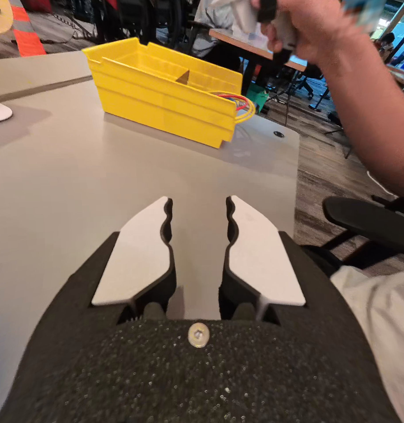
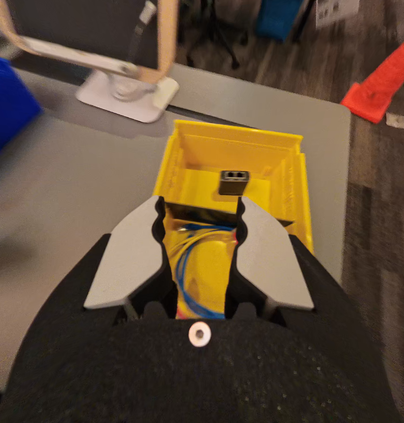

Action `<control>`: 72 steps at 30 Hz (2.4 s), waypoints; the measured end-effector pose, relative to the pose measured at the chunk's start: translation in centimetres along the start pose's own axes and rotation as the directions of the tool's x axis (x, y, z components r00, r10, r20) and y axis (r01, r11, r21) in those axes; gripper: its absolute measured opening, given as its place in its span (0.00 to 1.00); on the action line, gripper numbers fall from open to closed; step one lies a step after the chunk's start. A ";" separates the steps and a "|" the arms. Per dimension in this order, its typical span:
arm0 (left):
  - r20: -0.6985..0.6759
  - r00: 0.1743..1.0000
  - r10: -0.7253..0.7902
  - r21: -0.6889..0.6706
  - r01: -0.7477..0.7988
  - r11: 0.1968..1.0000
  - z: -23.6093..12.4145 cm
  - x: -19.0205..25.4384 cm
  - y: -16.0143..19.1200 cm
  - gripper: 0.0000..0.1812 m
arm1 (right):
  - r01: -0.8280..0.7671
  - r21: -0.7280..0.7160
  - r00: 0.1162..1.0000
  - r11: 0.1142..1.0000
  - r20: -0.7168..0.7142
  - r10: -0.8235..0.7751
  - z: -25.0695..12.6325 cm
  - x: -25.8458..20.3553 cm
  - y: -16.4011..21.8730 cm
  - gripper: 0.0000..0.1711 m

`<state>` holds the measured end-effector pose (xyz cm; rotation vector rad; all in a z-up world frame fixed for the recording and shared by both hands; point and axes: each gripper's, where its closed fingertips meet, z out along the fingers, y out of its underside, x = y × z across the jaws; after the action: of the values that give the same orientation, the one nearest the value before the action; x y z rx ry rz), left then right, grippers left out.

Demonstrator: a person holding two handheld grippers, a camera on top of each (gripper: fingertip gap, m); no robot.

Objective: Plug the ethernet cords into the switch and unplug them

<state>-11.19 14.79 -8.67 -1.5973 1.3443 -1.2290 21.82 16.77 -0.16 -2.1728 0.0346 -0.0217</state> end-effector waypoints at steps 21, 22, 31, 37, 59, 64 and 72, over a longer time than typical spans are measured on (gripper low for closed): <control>0.556 0.816 -0.160 0.065 0.149 0.987 -16.1 -2.3 8.5 0.27 | -0.115 0.021 0.991 0.993 -0.063 0.116 5.5 -12.1 13.0 0.18; 0.567 0.808 -0.161 0.068 0.149 0.987 -16.4 -2.5 8.6 0.27 | -0.119 0.016 0.991 0.993 -0.053 0.120 5.7 -12.3 13.0 0.17; 0.654 0.725 -0.216 0.144 0.161 0.976 -20.4 -3.9 9.0 0.25 | -0.065 0.098 0.998 0.993 0.017 0.064 2.9 -13.8 13.5 0.22; 0.730 0.648 -0.218 0.200 0.102 0.974 -24.6 -4.9 8.7 0.23 | -0.133 0.206 0.991 0.969 0.028 0.130 -2.1 -13.6 16.2 0.20; 0.743 0.649 -0.161 0.137 0.087 0.987 -24.8 -6.1 9.6 0.22 | -0.257 0.236 0.966 0.937 0.056 0.251 -4.5 -10.9 17.3 0.15; 0.731 0.655 -0.188 0.148 0.117 0.982 -24.7 -6.1 9.9 0.22 | -0.263 0.227 0.965 0.938 0.062 0.256 -4.4 -10.8 17.5 0.15; 0.857 0.506 -0.097 0.034 0.132 0.991 -28.5 -14.2 8.8 0.25 | -0.291 0.209 0.955 0.934 0.122 0.270 -4.1 -12.1 17.5 0.14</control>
<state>-41.19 28.48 -11.37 -1.9431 0.5879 -0.2927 9.32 3.86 -12.28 -1.9214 0.2779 0.2280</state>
